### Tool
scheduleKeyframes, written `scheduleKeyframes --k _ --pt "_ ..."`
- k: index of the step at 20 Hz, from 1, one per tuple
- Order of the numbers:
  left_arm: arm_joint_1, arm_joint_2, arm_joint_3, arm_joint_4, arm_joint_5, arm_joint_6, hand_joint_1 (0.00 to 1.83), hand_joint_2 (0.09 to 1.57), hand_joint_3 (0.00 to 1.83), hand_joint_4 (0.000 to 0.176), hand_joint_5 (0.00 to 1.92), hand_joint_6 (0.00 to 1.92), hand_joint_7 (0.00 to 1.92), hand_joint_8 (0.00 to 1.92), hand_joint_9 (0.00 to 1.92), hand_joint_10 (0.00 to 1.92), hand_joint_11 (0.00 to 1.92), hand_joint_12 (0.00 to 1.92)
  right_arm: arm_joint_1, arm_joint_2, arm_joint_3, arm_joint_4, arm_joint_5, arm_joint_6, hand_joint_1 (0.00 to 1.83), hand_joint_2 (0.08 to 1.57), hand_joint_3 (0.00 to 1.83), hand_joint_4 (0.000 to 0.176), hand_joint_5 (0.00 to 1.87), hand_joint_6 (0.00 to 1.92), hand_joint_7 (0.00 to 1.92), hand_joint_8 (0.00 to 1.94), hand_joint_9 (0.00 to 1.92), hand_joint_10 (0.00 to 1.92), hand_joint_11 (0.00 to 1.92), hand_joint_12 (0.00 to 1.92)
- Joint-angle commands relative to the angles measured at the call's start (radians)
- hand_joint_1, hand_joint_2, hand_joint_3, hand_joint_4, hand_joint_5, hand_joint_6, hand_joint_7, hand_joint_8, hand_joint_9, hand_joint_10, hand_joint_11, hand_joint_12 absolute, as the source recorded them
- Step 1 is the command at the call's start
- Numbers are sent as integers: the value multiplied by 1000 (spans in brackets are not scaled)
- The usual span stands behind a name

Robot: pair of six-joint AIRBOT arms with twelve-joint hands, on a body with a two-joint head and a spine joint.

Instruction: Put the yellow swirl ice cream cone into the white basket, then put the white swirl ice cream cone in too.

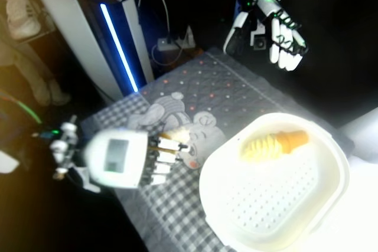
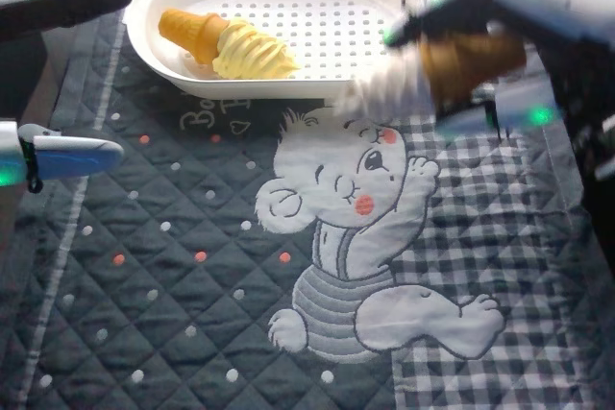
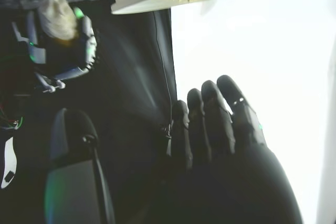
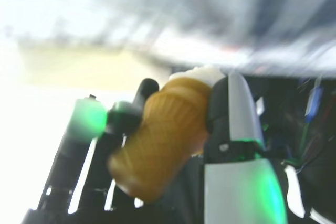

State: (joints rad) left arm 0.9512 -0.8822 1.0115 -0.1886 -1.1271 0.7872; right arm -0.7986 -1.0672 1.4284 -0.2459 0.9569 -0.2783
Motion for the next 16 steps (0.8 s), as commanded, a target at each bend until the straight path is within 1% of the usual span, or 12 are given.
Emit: scheduleKeyframes --k 1,3,4,6,7,8,9,10,11,13,15,16 --pt "-10 -4 3 -6 -122 -12 847 836 0 11 435 7 428 5 399 5 1 1045 42 -12 15 53 123 0 1287 1035 3 0 1031 843 1345 416 1343 429 1157 911" --pt "5 -2 2 -14 -144 -27 841 834 0 14 433 4 415 1 387 0 0 1019 129 -66 70 47 84 -9 1294 1007 5 0 1116 675 1437 263 1472 173 1201 926" --pt "9 -3 2 -18 -146 -32 843 835 0 17 429 1 416 2 387 0 11 1020 173 -97 99 44 53 -27 1383 1017 8 0 1041 753 1438 70 1230 763 1179 907" --pt "9 -4 3 -18 -145 -32 839 847 2 17 416 0 435 8 410 9 27 1023 239 -165 164 44 -33 -69 1299 1005 3 0 1106 721 1518 61 1408 357 1163 958" --pt "9 -5 3 -18 -145 -32 844 846 2 20 418 1 434 6 409 8 29 1025 257 -200 204 45 -77 -71 1386 1015 5 0 1035 756 1451 31 1234 794 1179 976" --pt "8 -6 4 -18 -144 -32 857 848 2 4 423 3 424 2 404 5 20 1025 269 -231 241 44 -121 -71 1403 1016 0 0 1038 760 1433 25 1212 842 1163 935" --pt "6 -8 5 -17 -143 -33 856 846 1 2 426 4 413 0 391 0 19 1028 276 -254 270 41 -159 -71 1312 1006 3 0 1102 734 1491 56 1315 536 1144 962" --pt "3 -12 8 -16 -142 -35 861 843 0 0 428 1 416 0 386 0 25 996 285 -276 299 32 -205 -71 1388 1018 1 0 1062 693 1453 31 1182 886 1088 1018" --pt "2 -15 10 -15 -141 -37 873 847 2 0 430 1 415 0 390 2 25 988 292 -299 329 20 -252 -71 1317 999 0 0 1134 648 1523 39 1328 594 1137 1051" --pt "0 -23 16 -12 -136 -43 881 850 2 0 435 1 425 1 414 7 4 1025 302 -351 394 -13 -347 -69 1402 1016 1 0 1076 674 1430 25 1179 884 974 978" --pt "-2 -27 21 -8 -133 -55 884 846 0 0 432 0 454 6 448 14 0 1102 302 -368 419 -32 -365 -38 1137 912 0 0 675 45 690 0 697 102 432 774" --pt "-2 -27 20 -8 -138 -57 883 843 0 0 440 1 460 4 458 14 0 1134 302 -369 425 -39 -365 -16 1007 888 0 46 474 8 417 0 447 20 192 742"
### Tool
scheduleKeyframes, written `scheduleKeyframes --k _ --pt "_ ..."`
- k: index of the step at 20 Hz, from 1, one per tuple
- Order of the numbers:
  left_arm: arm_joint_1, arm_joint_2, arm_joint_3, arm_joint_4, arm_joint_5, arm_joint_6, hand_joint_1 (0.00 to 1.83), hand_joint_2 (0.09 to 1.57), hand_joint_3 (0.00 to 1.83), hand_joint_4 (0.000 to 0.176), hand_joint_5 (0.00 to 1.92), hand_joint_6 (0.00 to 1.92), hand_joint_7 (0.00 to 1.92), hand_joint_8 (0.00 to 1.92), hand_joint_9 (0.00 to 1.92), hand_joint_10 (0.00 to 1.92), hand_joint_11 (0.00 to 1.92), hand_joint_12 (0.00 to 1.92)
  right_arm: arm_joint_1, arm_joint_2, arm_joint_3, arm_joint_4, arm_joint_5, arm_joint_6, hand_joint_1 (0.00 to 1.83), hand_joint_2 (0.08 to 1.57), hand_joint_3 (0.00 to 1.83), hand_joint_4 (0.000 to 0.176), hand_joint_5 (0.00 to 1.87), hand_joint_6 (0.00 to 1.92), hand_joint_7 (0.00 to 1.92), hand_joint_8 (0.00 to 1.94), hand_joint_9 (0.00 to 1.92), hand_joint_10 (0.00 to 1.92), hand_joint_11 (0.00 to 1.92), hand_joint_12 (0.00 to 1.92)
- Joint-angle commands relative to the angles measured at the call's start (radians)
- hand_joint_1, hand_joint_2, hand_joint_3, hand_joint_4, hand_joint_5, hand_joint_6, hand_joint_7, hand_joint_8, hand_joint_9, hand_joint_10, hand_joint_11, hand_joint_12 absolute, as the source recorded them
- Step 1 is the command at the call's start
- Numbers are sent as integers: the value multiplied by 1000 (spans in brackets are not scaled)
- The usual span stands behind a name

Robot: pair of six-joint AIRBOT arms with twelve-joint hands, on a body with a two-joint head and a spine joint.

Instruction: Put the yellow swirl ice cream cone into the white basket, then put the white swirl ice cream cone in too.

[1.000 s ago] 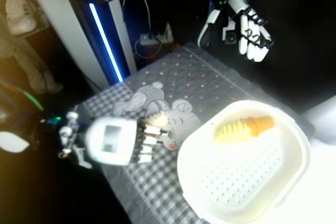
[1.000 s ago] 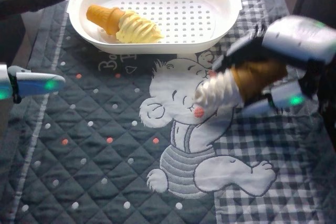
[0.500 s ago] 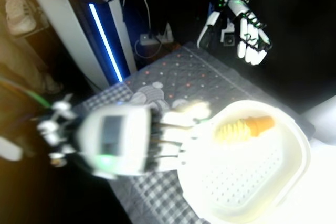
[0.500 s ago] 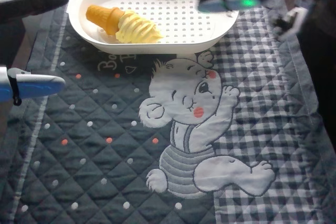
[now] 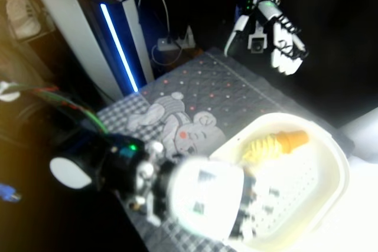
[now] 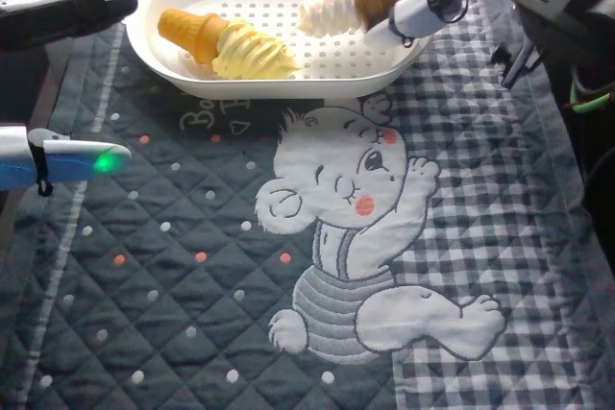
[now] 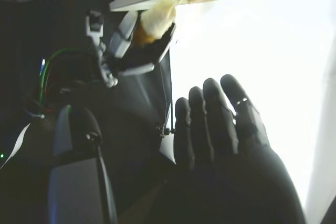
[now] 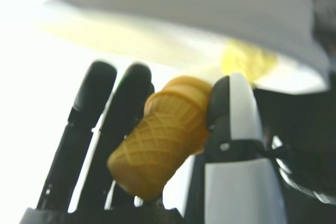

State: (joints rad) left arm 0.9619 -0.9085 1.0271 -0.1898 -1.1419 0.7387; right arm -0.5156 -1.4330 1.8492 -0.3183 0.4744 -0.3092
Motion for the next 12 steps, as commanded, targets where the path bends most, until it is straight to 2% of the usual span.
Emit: scheduleKeyframes --k 1,2,3,4,5,6,8,10,11,12 --pt "-11 -1 4 -7 -126 -11 886 845 0 0 442 2 466 6 466 16 2 1141 19 -3 6 33 118 22 867 872 0 121 218 1 187 0 255 3 38 859" --pt "-9 -1 4 -7 -128 -12 885 841 0 0 448 4 466 5 464 14 0 1140 19 -3 7 33 121 26 766 864 1 147 43 0 37 0 50 0 7 527" --pt "-7 -1 4 -8 -129 -12 885 843 0 0 449 3 470 5 465 12 0 1127 19 -1 7 34 137 37 708 858 0 170 8 0 7 0 9 0 1 498" --pt "-6 -1 4 -10 -130 -12 897 839 0 0 451 3 483 9 482 18 16 1132 19 0 6 36 150 41 677 832 0 175 1 0 1 0 1 0 0 493" --pt "-4 -1 3 -13 -135 -12 902 833 0 0 447 1 469 2 468 11 3 1132 18 13 -9 49 179 41 634 789 0 176 0 0 0 0 0 0 0 218" --pt "-2 0 2 -15 -142 -12 924 828 0 0 451 2 452 0 444 2 0 1131 18 31 -28 61 205 41 641 776 0 176 0 0 0 0 0 0 0 43" --pt "4 5 -2 -20 -166 -17 922 835 0 0 428 0 399 0 365 0 0 1061 18 77 -84 88 275 41 670 799 11 176 0 0 0 0 0 0 0 1" --pt "14 20 -14 -26 -209 -19 925 822 0 0 418 0 391 1 345 0 0 1052 18 158 -168 118 377 41 725 808 11 176 0 0 0 0 0 0 0 0" --pt "22 27 -21 -29 -231 -19 939 807 0 24 383 0 412 6 344 0 0 1084 18 202 -205 141 432 40 752 801 6 176 0 0 0 0 0 0 0 0" --pt "33 34 -28 -34 -254 -19 922 805 0 30 385 3 421 7 349 2 0 1085 18 230 -239 160 484 40 779 787 0 176 0 0 0 0 0 0 0 0"
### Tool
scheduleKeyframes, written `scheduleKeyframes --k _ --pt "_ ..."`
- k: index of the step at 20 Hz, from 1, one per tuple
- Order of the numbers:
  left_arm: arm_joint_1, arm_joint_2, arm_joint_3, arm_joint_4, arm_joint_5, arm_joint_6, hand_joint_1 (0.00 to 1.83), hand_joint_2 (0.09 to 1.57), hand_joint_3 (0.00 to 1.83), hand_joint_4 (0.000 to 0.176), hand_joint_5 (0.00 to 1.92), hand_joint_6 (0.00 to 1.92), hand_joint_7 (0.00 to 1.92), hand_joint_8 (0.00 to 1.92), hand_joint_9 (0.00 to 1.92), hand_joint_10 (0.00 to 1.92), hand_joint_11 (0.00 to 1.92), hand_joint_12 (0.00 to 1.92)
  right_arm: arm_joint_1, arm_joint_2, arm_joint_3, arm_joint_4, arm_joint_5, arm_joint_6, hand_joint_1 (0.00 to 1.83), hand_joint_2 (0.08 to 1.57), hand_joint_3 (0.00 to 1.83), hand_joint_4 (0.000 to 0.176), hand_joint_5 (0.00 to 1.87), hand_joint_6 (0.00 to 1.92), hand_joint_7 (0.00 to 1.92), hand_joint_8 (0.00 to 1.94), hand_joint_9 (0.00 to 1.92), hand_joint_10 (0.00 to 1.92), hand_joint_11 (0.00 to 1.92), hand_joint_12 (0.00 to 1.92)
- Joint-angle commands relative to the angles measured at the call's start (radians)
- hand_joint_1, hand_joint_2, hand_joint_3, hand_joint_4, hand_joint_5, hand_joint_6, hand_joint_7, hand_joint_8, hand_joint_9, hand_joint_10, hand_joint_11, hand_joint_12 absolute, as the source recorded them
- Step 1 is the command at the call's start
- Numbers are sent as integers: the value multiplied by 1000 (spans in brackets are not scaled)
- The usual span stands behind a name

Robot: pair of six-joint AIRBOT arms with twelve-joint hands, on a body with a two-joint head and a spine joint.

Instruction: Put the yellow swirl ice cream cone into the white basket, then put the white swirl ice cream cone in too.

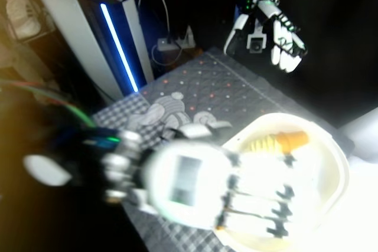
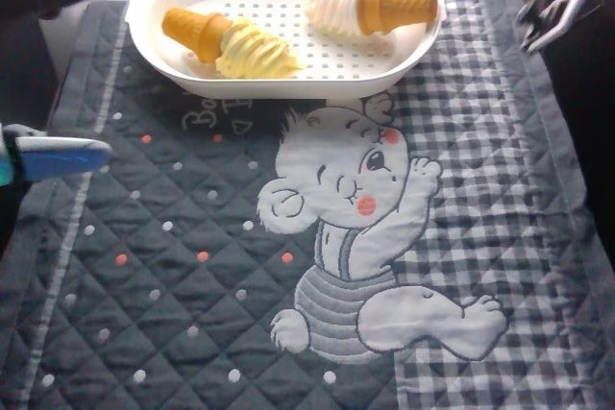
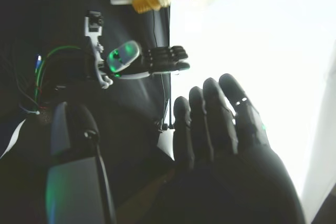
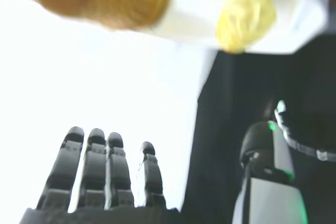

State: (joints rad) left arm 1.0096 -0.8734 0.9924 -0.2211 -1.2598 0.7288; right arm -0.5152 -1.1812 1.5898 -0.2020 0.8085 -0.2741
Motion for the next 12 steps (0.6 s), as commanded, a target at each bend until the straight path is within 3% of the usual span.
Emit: scheduleKeyframes --k 1,3,6,8,9,10,11,12 --pt "-3 9 -3 -7 -168 -9 967 808 0 0 408 8 434 7 359 5 0 1062 18 20 -18 46 199 5 742 790 1 176 0 0 0 0 0 0 0 0" --pt "36 37 -31 -19 -259 -9 987 815 0 0 425 7 432 1 389 13 0 1162 16 109 -115 46 278 -28 775 792 0 176 0 0 0 0 0 0 0 0" --pt "104 73 -71 -44 -389 -1 932 839 4 0 290 1 281 1 267 1 0 972 -6 196 -232 46 340 -101 812 815 8 176 0 0 0 0 0 0 0 0" --pt "154 80 -87 -66 -457 -1 854 823 0 35 251 0 250 0 265 1 0 1051 -53 226 -274 48 397 -104 822 785 0 176 0 0 0 0 0 0 0 0" --pt "173 85 -97 -75 -472 -5 790 824 0 46 217 0 222 0 262 0 0 1083 -99 249 -306 69 445 -113 797 785 0 176 0 0 0 0 0 0 0 0" --pt "175 85 -99 -74 -472 -3 770 835 4 45 200 2 200 3 248 3 0 1166 -154 274 -338 103 499 -139 787 784 0 176 0 0 0 0 0 0 0 0" --pt "175 82 -99 -72 -472 -3 754 845 6 29 185 1 170 0 229 1 0 1221 -229 302 -378 154 566 -171 787 745 0 176 0 0 0 0 0 0 0 0" --pt "176 78 -99 -72 -472 -4 738 839 3 50 173 0 162 0 224 0 0 1231 -332 326 -412 231 659 -189 801 715 0 176 0 0 0 0 0 0 0 0"
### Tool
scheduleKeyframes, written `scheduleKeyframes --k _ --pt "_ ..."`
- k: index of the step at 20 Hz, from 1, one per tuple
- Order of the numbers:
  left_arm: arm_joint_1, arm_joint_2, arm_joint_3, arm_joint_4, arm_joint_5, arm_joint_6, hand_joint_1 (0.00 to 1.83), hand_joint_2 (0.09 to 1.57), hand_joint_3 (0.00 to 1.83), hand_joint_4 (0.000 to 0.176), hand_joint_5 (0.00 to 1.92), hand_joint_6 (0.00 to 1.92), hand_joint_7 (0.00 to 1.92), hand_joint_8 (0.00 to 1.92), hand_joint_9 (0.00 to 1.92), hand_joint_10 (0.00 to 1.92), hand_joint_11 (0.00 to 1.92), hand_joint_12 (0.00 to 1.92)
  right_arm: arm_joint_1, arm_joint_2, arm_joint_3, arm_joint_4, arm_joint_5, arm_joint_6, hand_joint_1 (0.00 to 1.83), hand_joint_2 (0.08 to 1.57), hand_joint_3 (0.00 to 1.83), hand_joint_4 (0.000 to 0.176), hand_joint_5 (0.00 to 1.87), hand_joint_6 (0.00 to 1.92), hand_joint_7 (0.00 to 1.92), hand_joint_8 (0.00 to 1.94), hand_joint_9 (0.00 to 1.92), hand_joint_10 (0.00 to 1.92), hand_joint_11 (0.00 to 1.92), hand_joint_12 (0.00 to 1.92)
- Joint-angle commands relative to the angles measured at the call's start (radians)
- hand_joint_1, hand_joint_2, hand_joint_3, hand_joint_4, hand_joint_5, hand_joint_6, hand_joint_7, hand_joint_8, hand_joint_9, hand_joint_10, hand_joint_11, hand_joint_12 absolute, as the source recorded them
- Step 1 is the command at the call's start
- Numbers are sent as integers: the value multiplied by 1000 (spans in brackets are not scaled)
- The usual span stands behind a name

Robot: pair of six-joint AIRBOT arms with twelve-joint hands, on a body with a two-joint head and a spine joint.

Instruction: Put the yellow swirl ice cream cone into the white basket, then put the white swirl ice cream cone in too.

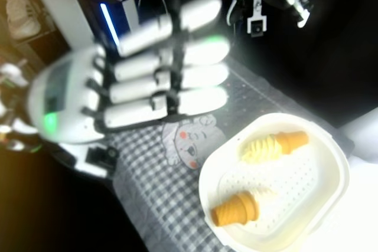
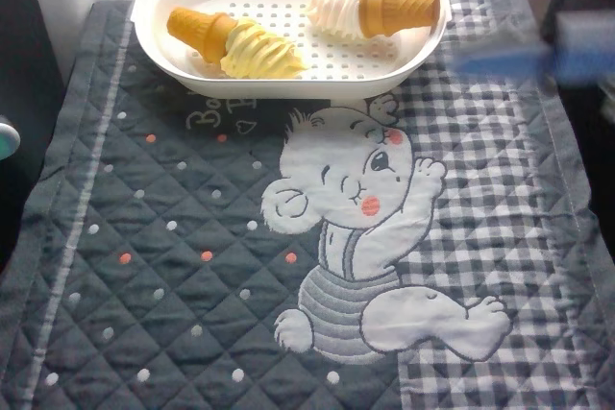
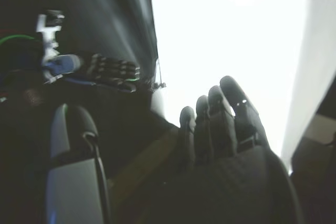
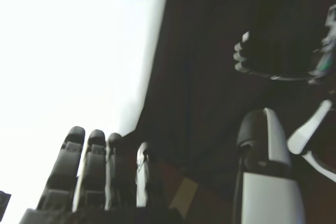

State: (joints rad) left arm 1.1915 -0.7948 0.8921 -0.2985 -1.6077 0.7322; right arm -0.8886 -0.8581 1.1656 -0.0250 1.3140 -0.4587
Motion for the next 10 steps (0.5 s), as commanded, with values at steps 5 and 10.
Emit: scheduleKeyframes --k 5,10 --pt "-2 -16 -15 18 -124 -18 589 1003 38 52 106 0 111 2 173 8 0 1325 -297 83 -136 272 449 -17 742 771 9 176 0 0 0 0 0 0 0 0" --pt "11 -48 -2 1 -124 -74 332 1183 17 19 7 0 23 0 109 0 0 1098 -306 43 -115 287 449 -17 652 891 12 171 0 0 0 0 0 0 0 0"
